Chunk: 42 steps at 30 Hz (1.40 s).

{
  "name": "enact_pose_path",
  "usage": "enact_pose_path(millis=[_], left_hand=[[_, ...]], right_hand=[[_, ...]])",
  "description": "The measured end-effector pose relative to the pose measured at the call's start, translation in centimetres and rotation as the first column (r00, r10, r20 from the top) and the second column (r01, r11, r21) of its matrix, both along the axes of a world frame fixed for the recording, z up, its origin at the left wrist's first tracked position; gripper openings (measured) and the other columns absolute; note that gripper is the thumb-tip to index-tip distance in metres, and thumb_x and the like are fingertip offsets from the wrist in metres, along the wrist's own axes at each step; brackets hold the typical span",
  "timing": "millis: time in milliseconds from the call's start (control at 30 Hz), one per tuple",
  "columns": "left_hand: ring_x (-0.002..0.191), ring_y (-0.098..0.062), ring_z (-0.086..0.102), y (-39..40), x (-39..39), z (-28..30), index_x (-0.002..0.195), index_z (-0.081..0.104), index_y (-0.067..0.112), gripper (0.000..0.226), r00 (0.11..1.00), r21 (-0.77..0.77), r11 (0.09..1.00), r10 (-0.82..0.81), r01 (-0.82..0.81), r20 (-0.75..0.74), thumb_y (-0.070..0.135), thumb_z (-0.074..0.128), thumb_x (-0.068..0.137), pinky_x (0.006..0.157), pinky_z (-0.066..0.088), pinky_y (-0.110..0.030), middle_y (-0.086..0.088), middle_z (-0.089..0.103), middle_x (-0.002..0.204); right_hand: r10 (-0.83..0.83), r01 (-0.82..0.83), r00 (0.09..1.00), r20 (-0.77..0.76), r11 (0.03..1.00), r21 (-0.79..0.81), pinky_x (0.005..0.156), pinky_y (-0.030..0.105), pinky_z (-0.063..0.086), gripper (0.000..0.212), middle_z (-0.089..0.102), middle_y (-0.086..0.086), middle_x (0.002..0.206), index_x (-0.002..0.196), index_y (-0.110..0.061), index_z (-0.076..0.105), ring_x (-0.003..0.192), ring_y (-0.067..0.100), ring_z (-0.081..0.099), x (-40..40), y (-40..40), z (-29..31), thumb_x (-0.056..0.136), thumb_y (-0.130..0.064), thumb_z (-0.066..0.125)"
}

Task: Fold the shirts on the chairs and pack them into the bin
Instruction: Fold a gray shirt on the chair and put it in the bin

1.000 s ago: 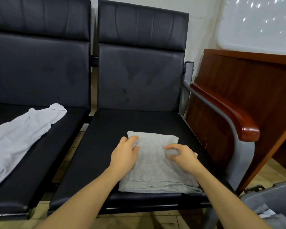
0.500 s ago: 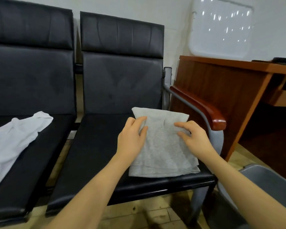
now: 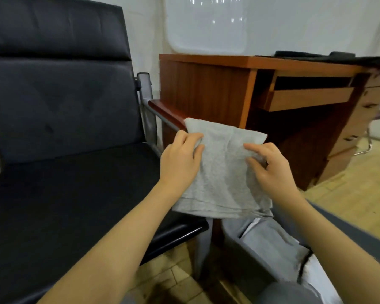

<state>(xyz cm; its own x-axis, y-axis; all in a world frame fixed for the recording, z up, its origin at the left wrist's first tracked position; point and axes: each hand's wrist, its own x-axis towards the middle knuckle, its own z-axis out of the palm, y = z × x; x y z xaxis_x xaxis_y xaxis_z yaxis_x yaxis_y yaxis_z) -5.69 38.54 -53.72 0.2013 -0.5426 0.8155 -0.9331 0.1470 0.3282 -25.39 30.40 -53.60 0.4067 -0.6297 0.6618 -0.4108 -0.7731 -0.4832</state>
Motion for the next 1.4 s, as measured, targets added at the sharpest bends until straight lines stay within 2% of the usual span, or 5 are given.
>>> enact_pose_path(millis=[700, 867, 1067, 1200, 1400], left_hand=[[0.092, -0.028, 0.053, -21.5, -18.9, -24.4, 0.125, 0.053, 0.013, 0.028, 0.947, 0.716, 0.634, -0.293, 0.294, -0.131, 0.021, 0.044, 0.099, 0.068, 0.038, -0.034, -0.010, 0.046, 0.116], [0.133, -0.033, 0.024, -25.0, -19.9, -28.6, 0.148, 0.023, 0.018, 0.056, 0.889, 0.874, 0.484, -0.379, -0.044, 0.255, 0.037, 0.041, 0.099, 0.105, 0.026, -0.043, -0.010, 0.013, 0.153], [0.146, -0.026, -0.001, -25.4, -20.8, -33.8, 0.152, 0.001, 0.029, 0.054, 0.764, 0.968, 0.248, -0.615, -0.046, 0.194, 0.041, 0.021, 0.103, 0.118, 0.008, -0.039, 0.002, -0.005, 0.160], [0.146, -0.023, -0.006, -26.5, -20.2, -34.8, 0.150, -0.006, 0.034, 0.056, 0.742, 0.968, 0.222, -0.628, -0.122, 0.237, 0.047, 0.019, 0.101, 0.118, 0.002, -0.042, 0.004, -0.012, 0.159], [0.146, -0.026, -0.003, -28.9, -19.9, -34.6, 0.147, -0.006, 0.044, 0.054, 0.744, 0.967, 0.175, -0.617, -0.187, 0.256, 0.053, 0.016, 0.099, 0.117, 0.001, -0.046, 0.003, -0.010, 0.159]], right_hand=[[-0.249, 0.456, 0.871, -0.423, 0.729, 0.511, 0.077, 0.019, 0.032, 0.036, 0.042, 0.004, 0.108, 0.130, -0.009, 0.053, 0.107, 0.027, 0.046, -19.7, -12.0, -26.5, 0.095, -0.006, 0.050], [-0.208, 0.642, 0.633, -0.745, 0.679, 0.356, 0.065, 0.048, 0.055, 0.052, 0.056, 0.029, 0.116, 0.118, -0.003, 0.063, 0.092, 0.049, 0.058, -20.1, -12.7, -33.0, 0.069, -0.016, 0.077], [-0.072, 0.512, 0.701, -0.709, 0.744, 0.431, 0.095, 0.049, 0.046, 0.064, 0.053, 0.016, 0.136, 0.134, -0.011, 0.054, 0.120, 0.037, 0.055, -18.0, -14.1, -36.2, 0.092, -0.051, 0.027], [-0.057, 0.562, 0.654, -0.755, 0.705, 0.433, 0.118, 0.038, 0.005, 0.107, 0.003, 0.002, 0.161, 0.152, -0.032, 0.002, 0.148, 0.024, 0.007, -19.2, -15.5, -38.3, 0.061, -0.075, -0.035], [0.009, 0.578, 0.611, -0.792, 0.679, 0.453, 0.118, 0.037, 0.001, 0.078, -0.007, -0.004, 0.161, 0.150, -0.037, -0.009, 0.148, 0.017, -0.003, -19.4, -18.0, -39.1, 0.080, -0.072, -0.010]])
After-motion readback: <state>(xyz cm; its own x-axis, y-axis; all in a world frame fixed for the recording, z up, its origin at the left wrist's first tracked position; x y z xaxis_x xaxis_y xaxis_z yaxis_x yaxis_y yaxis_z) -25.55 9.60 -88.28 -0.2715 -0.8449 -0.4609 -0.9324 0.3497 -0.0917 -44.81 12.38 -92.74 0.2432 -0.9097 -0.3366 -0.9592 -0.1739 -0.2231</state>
